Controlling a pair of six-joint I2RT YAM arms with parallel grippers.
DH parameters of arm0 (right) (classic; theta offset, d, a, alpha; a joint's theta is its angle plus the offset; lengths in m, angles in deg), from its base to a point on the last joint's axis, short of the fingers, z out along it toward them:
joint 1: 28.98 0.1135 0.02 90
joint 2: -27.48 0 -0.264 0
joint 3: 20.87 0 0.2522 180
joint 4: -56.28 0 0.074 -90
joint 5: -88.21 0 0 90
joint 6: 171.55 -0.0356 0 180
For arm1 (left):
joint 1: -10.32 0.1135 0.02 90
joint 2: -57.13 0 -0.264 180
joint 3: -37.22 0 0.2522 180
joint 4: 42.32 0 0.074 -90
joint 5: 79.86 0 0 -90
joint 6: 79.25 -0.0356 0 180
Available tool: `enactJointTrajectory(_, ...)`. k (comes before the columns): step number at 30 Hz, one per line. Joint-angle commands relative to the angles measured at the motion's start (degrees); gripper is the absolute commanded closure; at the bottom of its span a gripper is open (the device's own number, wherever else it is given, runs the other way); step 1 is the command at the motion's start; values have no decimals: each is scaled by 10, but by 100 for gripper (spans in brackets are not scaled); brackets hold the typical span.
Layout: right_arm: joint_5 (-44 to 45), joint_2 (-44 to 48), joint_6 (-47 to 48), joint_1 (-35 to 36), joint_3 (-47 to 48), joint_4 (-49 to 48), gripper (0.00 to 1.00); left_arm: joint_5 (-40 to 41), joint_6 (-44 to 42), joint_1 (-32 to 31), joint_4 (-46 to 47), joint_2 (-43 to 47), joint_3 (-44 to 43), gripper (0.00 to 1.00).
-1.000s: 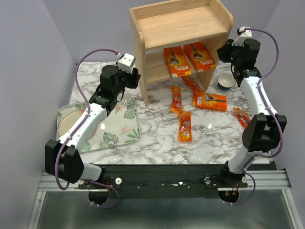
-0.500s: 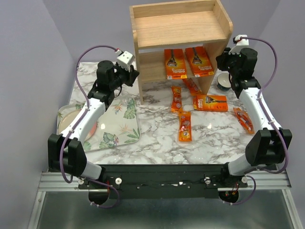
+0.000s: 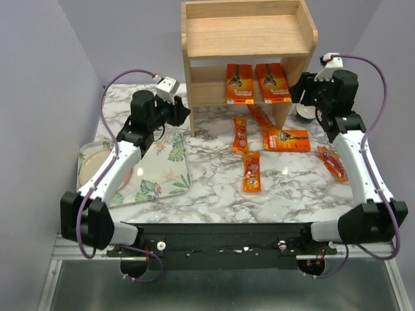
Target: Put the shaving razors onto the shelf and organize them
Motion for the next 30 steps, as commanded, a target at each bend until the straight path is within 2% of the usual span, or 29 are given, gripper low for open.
enactJointTrajectory(1,9,100,-36,-7,-43,93,31,16,29,-4,-84,128,79,44)
enactJointTrajectory(3,1,107,-57,-10,-56,120,31,-8,27,-4,-91,147,111,36)
enactJointTrajectory(5,-20,104,-86,-10,-75,156,32,-106,36,-5,-69,153,130,34)
enactJointTrajectory(7,-35,108,-92,-10,-95,160,32,-180,58,-16,-40,137,140,35)
enactJointTrajectory(10,-35,112,-82,-10,-119,167,32,-199,73,-73,-28,95,131,40)
enactJointTrajectory(12,-23,105,-79,-17,-108,184,32,-174,68,-133,-20,73,130,40)
enactJointTrajectory(13,-22,100,-83,-22,-105,203,32,-170,86,-150,23,50,136,41)
enactJointTrajectory(16,-35,82,-115,-61,-98,221,32,-141,206,-205,164,-18,156,44)
enactJointTrajectory(20,-65,69,-157,-127,-103,222,32,-78,310,-255,272,-130,116,46)
enactJointTrajectory(21,-61,66,-162,-144,-104,223,32,-30,331,-260,279,-151,90,46)
enactJointTrajectory(22,-59,67,-170,-151,-108,223,32,-8,387,-270,288,-192,78,46)
enactJointTrajectory(26,-72,77,-173,-163,-119,221,32,94,492,-302,310,-279,26,43)
enactJointTrajectory(30,-75,93,-181,-164,-144,217,32,151,573,-325,245,-355,-61,41)
